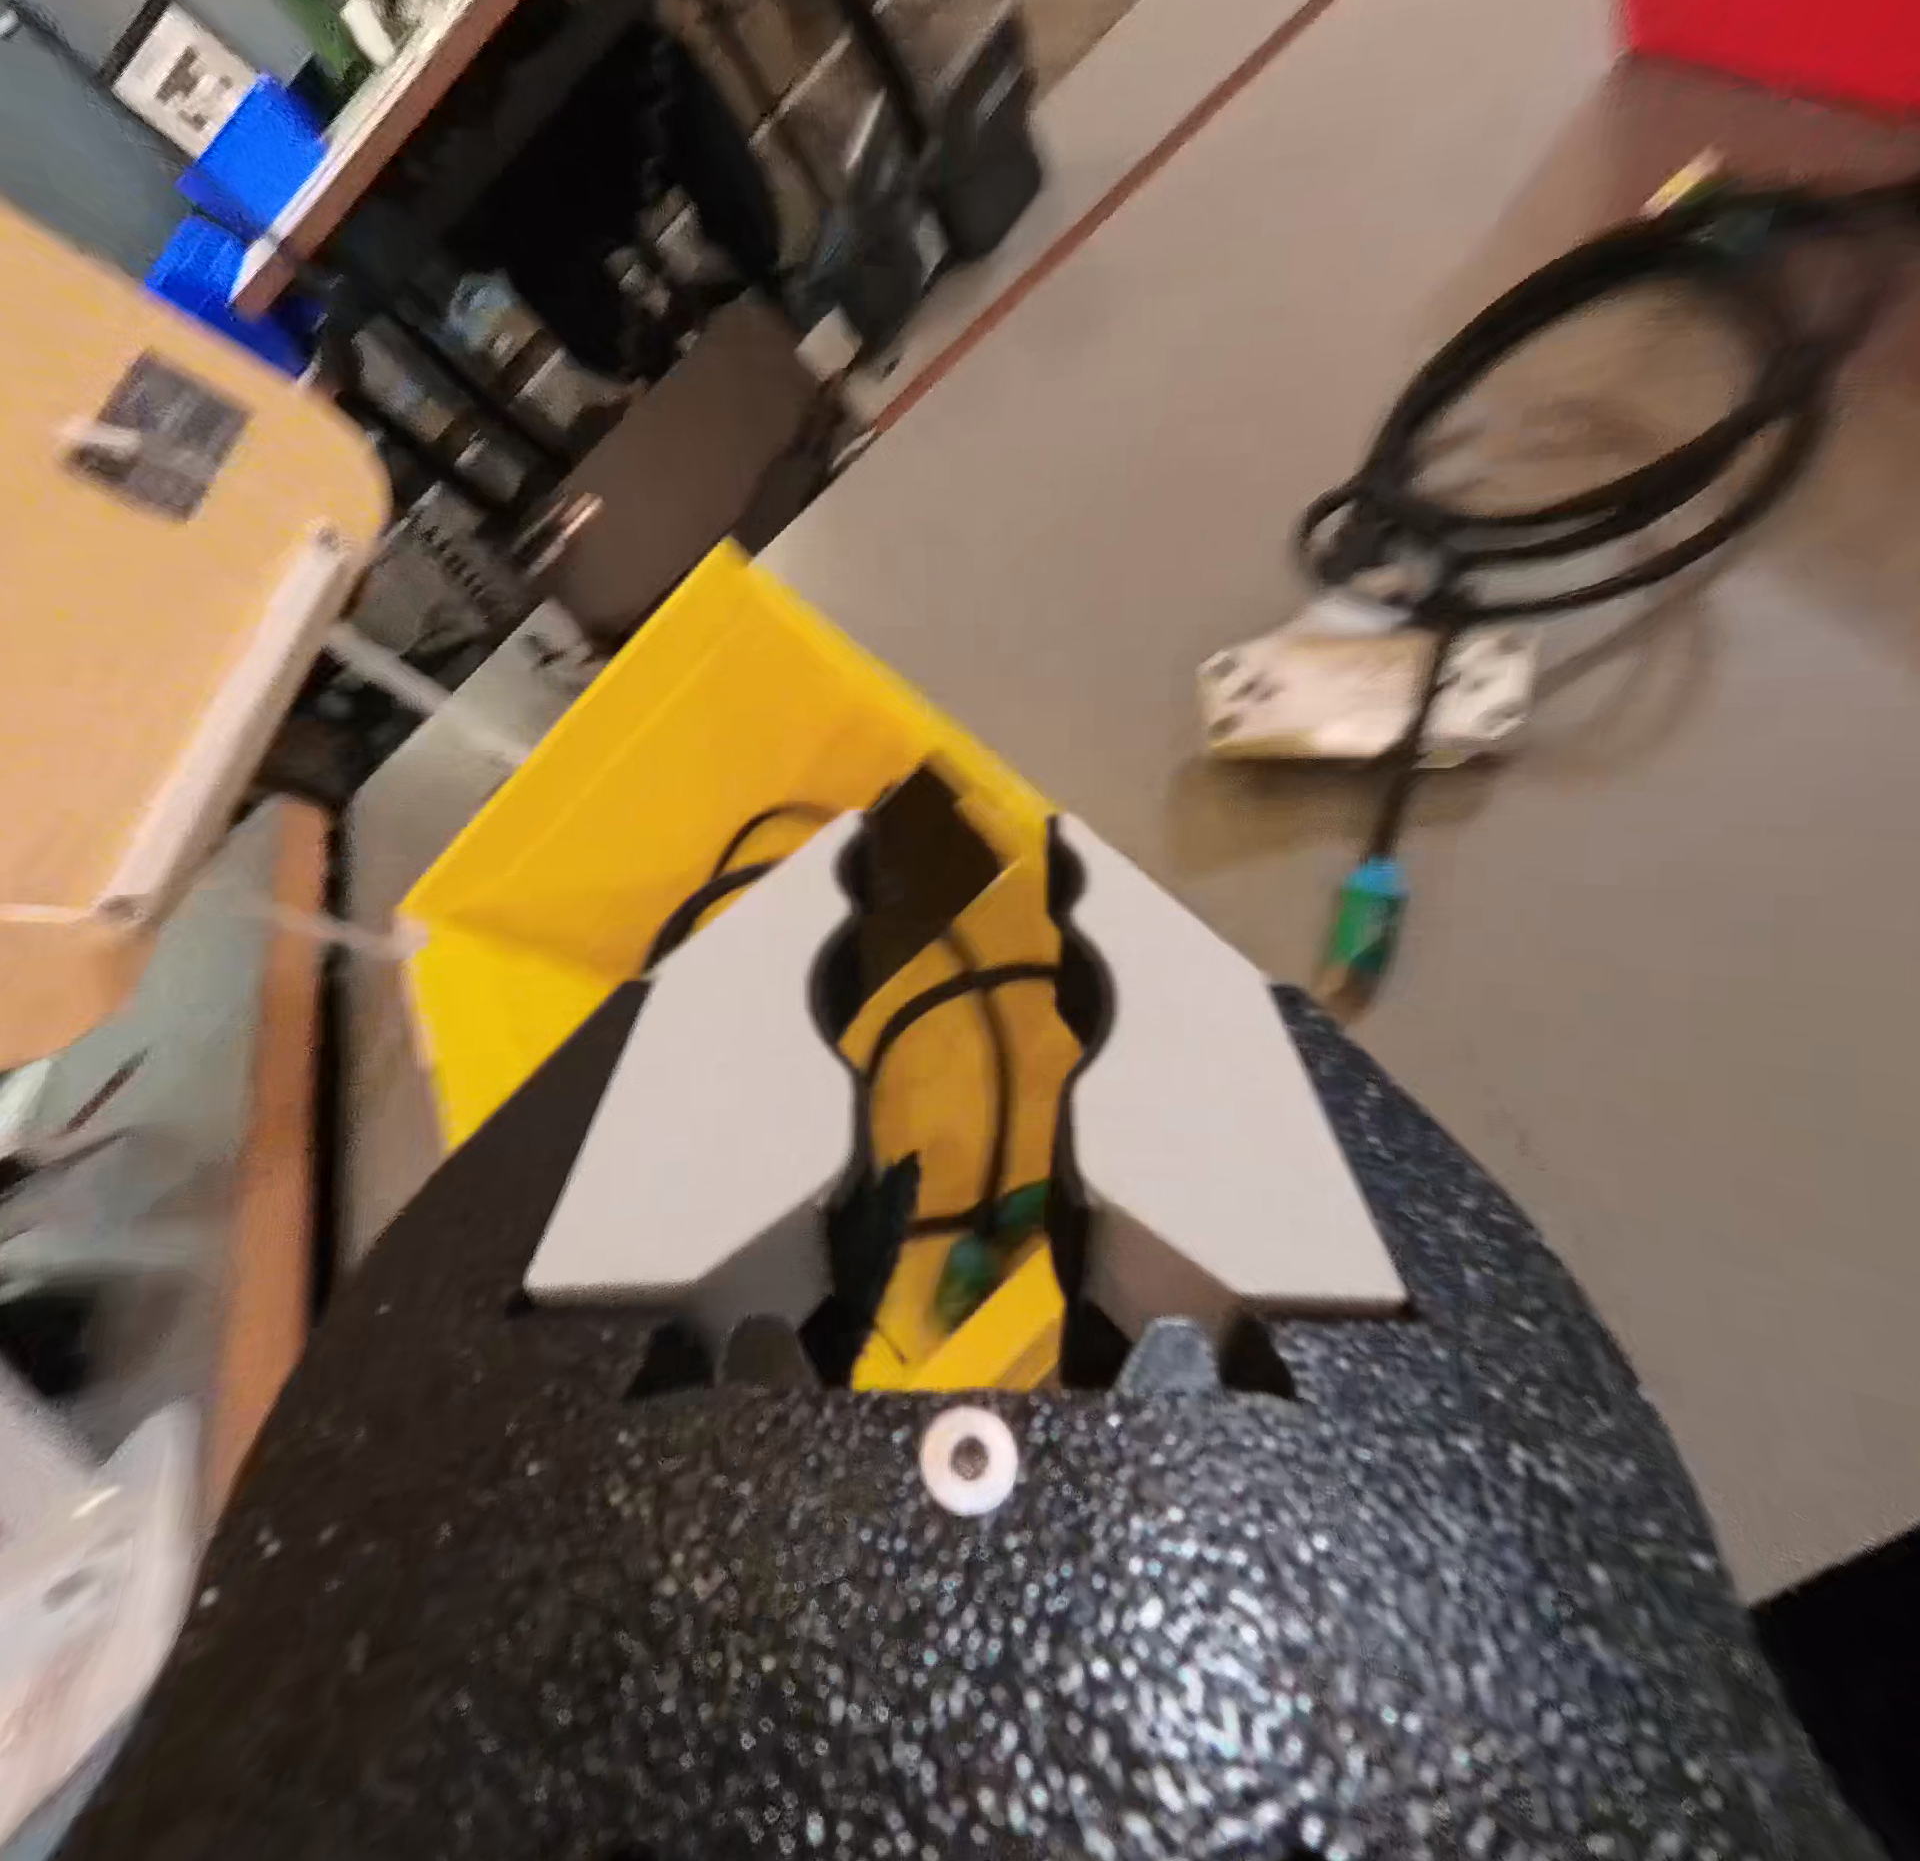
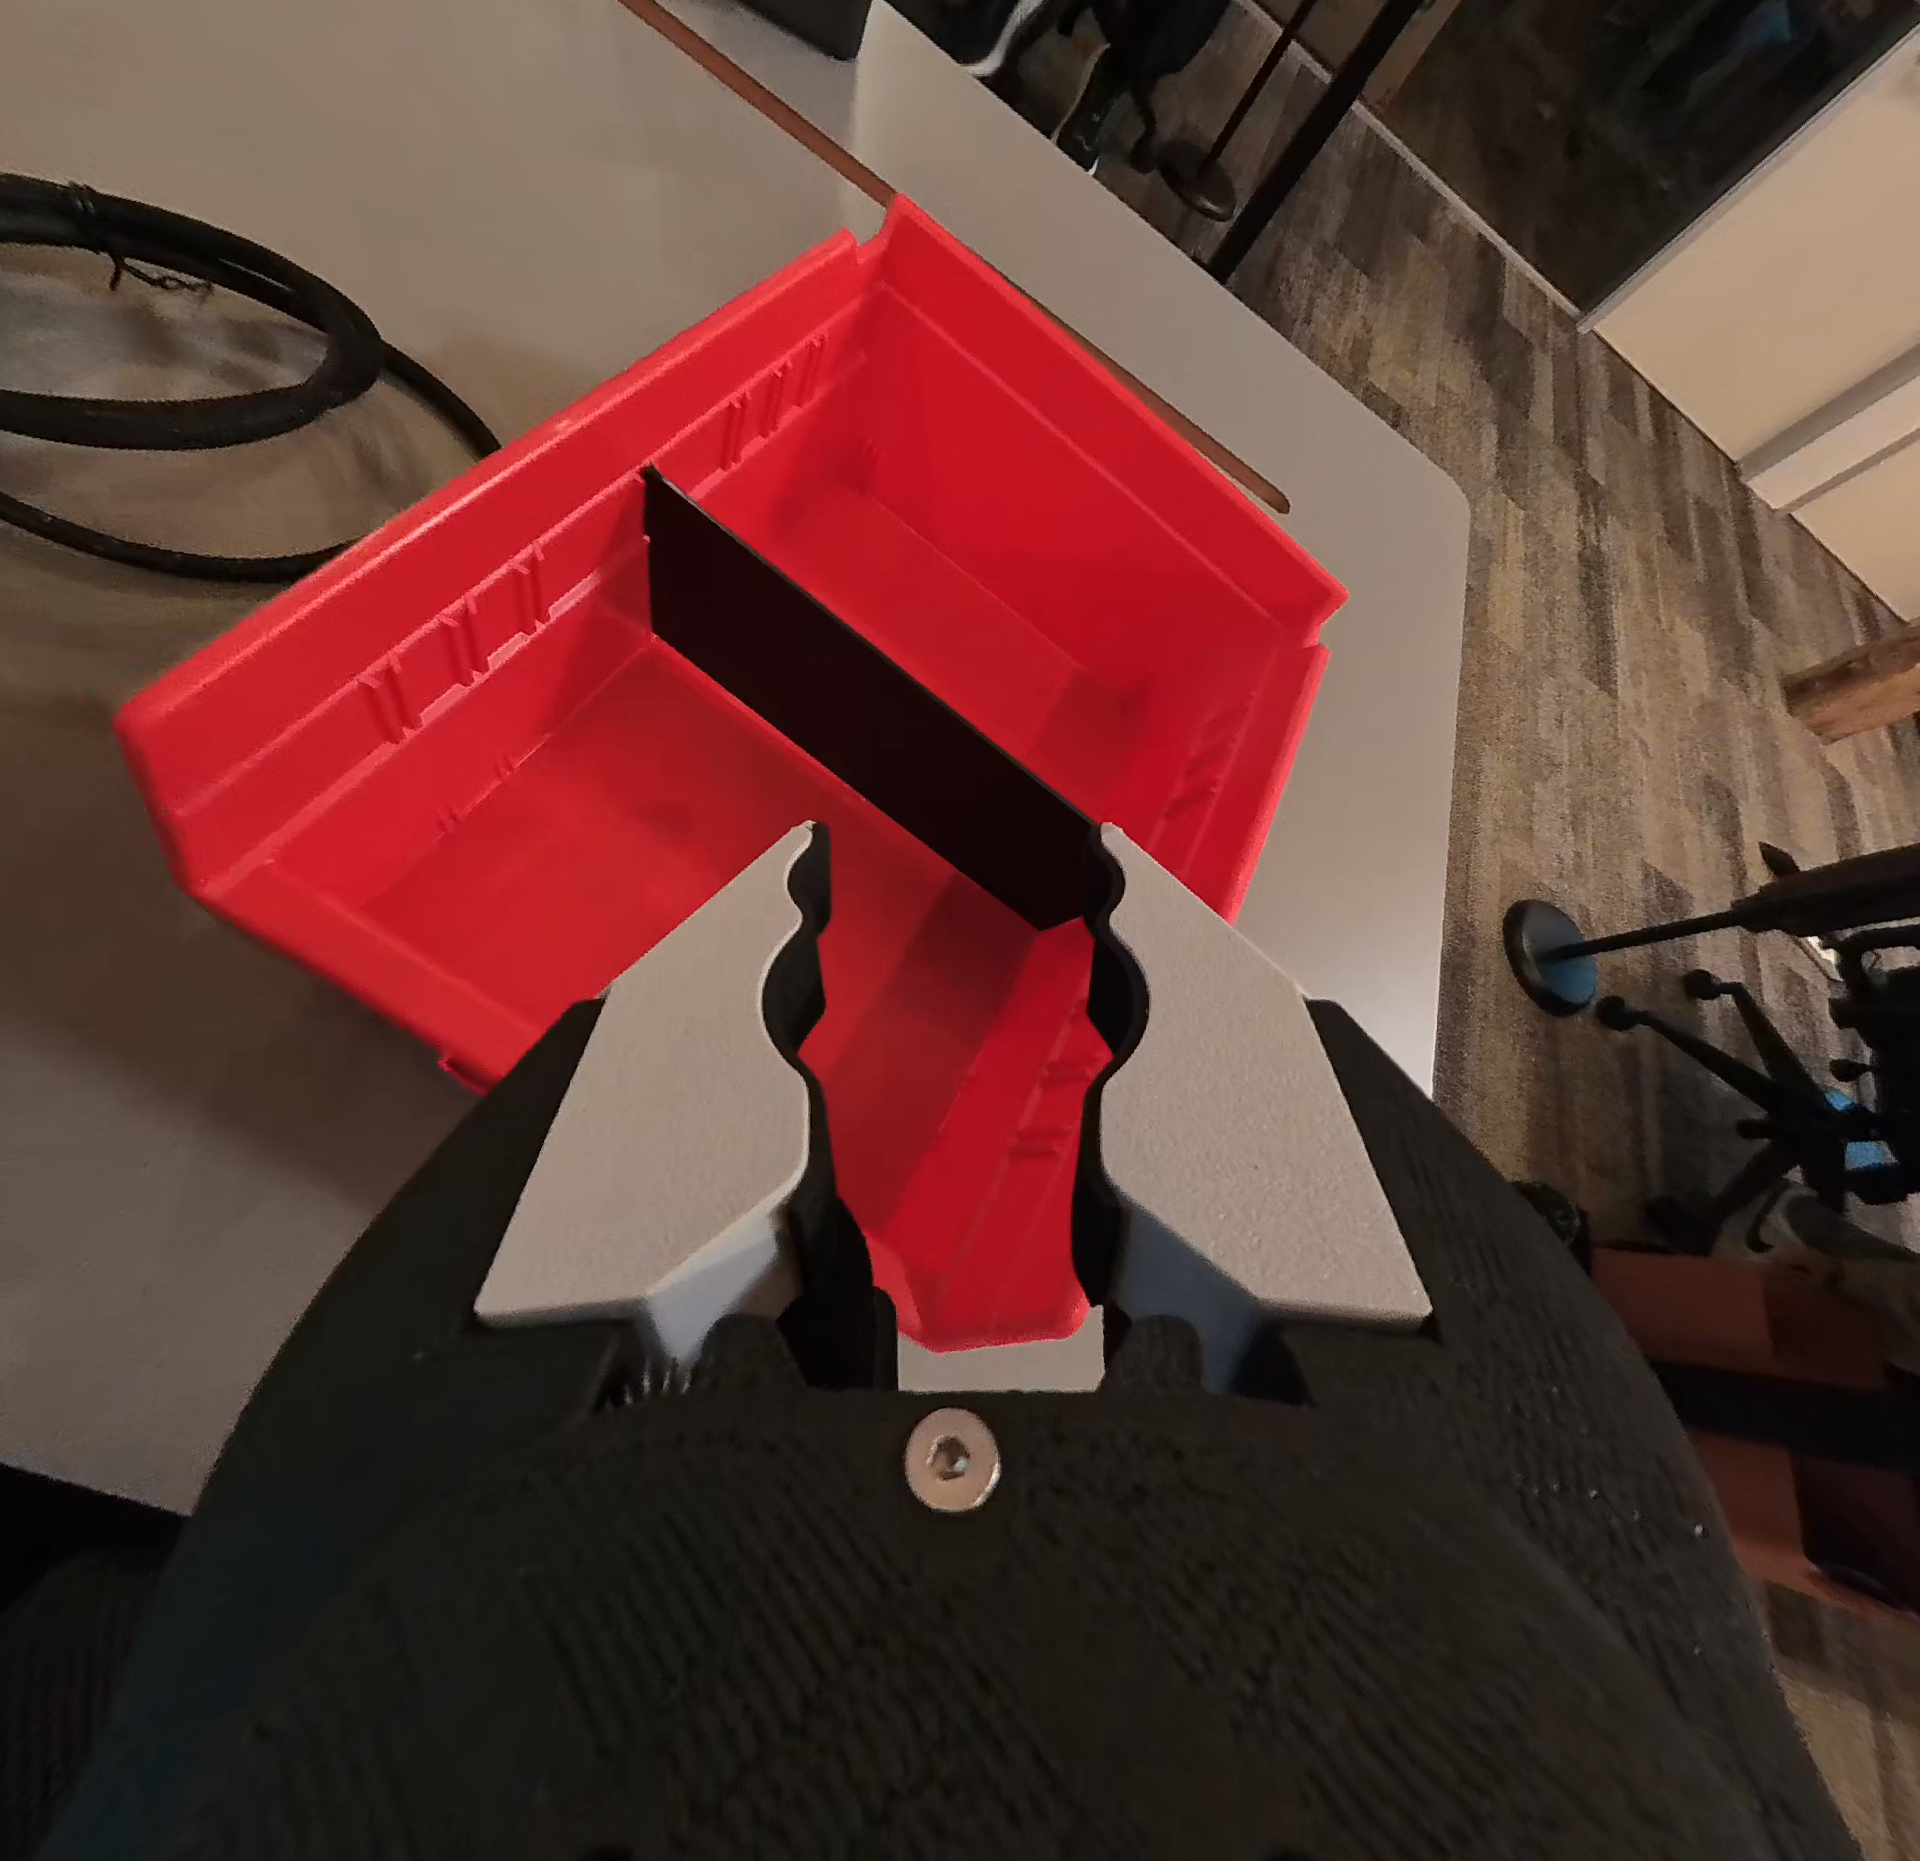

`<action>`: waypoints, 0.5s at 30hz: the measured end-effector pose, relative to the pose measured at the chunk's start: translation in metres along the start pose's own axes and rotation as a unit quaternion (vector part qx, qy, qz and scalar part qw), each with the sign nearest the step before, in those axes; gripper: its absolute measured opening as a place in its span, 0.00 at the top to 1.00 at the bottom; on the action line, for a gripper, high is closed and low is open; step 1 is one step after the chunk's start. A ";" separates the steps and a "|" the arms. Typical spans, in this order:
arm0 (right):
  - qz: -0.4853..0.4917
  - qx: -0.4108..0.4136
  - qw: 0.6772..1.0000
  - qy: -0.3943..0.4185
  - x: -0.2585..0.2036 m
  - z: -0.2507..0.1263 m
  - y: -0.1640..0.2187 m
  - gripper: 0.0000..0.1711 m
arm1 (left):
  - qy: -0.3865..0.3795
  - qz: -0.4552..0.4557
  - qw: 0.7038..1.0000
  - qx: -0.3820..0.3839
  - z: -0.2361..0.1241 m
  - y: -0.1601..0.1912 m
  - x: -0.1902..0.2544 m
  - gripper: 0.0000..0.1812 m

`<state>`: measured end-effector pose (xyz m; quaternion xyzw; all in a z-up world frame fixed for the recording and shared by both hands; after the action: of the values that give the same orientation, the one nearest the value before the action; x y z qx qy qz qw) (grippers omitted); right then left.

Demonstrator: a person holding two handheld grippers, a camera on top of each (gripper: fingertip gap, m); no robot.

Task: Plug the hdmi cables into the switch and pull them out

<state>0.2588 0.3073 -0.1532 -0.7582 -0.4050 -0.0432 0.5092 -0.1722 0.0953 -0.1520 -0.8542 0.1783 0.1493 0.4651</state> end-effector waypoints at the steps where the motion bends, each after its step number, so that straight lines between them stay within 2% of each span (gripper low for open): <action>1: -0.001 0.000 1.000 -0.001 -0.001 0.001 0.000 0.72 | -0.021 0.029 0.999 -0.035 -0.002 0.012 -0.016 0.90; 3: -0.003 -0.003 1.000 -0.003 -0.002 0.002 0.000 0.72 | -0.027 0.129 0.985 -0.114 0.003 0.038 -0.037 0.86; 5: -0.008 -0.006 1.000 -0.006 -0.004 0.003 0.000 0.72 | 0.010 0.172 0.970 -0.170 0.016 0.061 -0.046 0.81; 9: -0.011 -0.005 1.000 -0.006 -0.005 0.002 -0.001 0.72 | 0.086 0.174 0.968 -0.162 0.035 0.074 -0.047 0.81; 15: -0.009 -0.005 1.000 -0.005 -0.004 0.002 0.000 0.72 | 0.131 0.184 0.955 -0.194 0.057 0.082 -0.042 0.79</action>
<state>0.2561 0.3068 -0.1562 -0.7575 -0.4143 -0.0457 0.5025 -0.2510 0.1093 -0.2245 -0.8922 0.3596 0.1510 0.2277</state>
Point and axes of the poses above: each gripper's, where its closed fingertips meet, z out along the fingers, y out of its underside, x = y × z across the jaws, the point moved 6 cm from there along -z, back along the fingers, and after that the axes turned 8 degrees about y, right-handed, at the moved point
